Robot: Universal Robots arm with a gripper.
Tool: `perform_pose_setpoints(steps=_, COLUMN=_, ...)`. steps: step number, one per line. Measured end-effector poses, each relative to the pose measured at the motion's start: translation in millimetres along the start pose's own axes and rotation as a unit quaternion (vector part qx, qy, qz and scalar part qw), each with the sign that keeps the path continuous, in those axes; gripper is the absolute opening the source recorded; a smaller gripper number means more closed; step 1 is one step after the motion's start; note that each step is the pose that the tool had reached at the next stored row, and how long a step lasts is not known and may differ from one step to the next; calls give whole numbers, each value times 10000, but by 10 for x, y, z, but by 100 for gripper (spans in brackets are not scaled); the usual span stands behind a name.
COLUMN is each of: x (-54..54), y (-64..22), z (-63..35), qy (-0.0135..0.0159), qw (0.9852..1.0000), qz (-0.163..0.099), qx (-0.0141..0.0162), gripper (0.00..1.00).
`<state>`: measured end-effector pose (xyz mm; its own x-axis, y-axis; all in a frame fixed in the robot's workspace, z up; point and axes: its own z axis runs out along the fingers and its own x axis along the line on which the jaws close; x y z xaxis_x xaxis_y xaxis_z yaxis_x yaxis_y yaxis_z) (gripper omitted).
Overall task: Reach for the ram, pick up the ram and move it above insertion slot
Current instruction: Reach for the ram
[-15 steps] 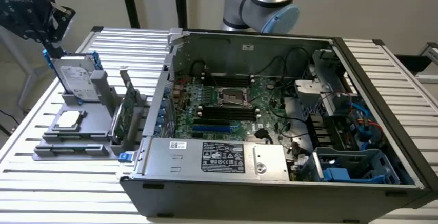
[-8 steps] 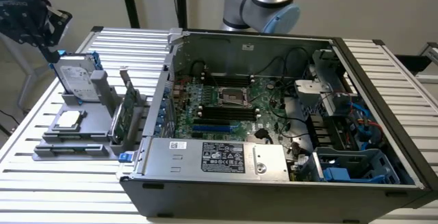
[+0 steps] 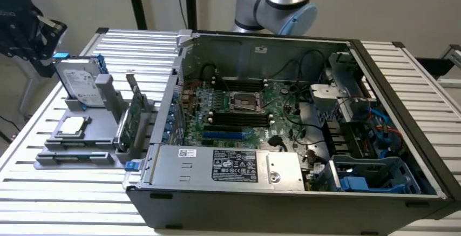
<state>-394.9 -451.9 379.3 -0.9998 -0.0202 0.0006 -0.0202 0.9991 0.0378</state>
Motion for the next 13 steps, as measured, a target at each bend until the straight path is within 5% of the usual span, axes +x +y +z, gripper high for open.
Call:
perform_pose_setpoints(steps=8, x=5, y=-226, z=46, qy=15, qw=10000, qz=-13, qx=0, gripper=11)
perform_pose_setpoints(steps=13, x=8, y=-276, z=81, qy=15, qw=10000, qz=-21, qx=0, gripper=11)
